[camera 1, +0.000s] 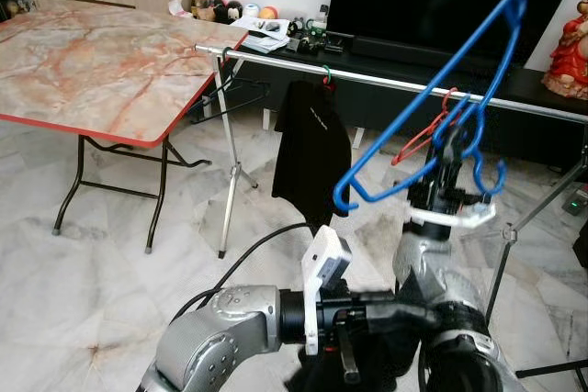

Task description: Hang hanger

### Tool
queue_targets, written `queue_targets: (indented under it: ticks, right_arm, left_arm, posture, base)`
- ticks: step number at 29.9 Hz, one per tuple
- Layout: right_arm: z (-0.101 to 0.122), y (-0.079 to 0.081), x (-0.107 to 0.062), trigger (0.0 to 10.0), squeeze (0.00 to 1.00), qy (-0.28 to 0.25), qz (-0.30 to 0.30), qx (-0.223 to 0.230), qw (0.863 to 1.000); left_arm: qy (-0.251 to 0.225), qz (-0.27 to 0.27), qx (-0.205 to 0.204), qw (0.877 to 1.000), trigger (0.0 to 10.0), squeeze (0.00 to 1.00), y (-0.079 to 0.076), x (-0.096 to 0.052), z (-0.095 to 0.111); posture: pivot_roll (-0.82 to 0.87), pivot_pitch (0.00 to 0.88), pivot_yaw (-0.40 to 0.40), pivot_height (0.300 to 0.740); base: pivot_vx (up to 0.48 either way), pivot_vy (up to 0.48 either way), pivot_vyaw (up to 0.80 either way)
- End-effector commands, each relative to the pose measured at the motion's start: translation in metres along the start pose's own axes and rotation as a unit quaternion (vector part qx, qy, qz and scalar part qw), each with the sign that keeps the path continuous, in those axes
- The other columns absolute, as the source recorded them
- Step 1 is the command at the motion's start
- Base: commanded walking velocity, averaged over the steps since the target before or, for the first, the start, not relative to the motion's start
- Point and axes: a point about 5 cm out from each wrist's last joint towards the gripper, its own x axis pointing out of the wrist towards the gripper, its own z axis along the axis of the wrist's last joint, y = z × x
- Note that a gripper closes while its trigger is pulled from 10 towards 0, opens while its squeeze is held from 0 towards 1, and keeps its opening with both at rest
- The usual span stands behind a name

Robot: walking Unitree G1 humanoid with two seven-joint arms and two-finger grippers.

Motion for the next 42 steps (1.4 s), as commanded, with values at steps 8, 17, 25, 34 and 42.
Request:
queue_targets:
  ticks: [8,17,25,34,42]
  right_arm:
    - [0.047,-0.029,-0.058,10.0,0.0,0.078,-0.341,-0.343,0.872]
    - [0.096,-0.017,-0.133,10.0,0.0,0.104,-0.554,-0.501,0.657]
    - [0.091,-0.007,-0.219,10.0,0.0,0.317,-0.636,-0.563,0.422]
    - [0.081,0.01,-0.276,10.0,0.0,0.352,-0.682,-0.519,0.376]
    - [0.074,0.019,-0.3,10.0,0.0,0.384,-0.691,-0.504,0.348]
  left_arm:
    - [0.063,0.204,0.05,0.976,10.0,0.0,0.038,-0.067,-0.008]
    - [0.163,0.301,0.049,0.938,10.0,0.0,0.051,-0.111,-0.042]
    - [0.078,0.538,0.069,0.836,10.0,0.0,0.092,-0.143,-0.043]
    - [-0.094,0.656,0.064,0.746,10.0,0.0,0.095,-0.168,-0.029]
    - [-0.122,0.669,0.105,0.726,10.0,0.0,0.096,-0.172,-0.015]
  posture:
    - [0.19,0.004,-0.107,0.74]
    - [0.18,0.0,-0.107,0.74]
    - [0.17,0.0,-0.096,0.74]
    - [0.16,0.0,-0.094,0.74]
    - [0.17,0.0,-0.1,0.74]
  base:
    - [0.0,0.0,0.0]
    - [0.0,0.0,0.0]
    - [0.0,0.0,0.0]
    - [0.0,0.0,0.0]
    - [0.0,0.0,0.0]
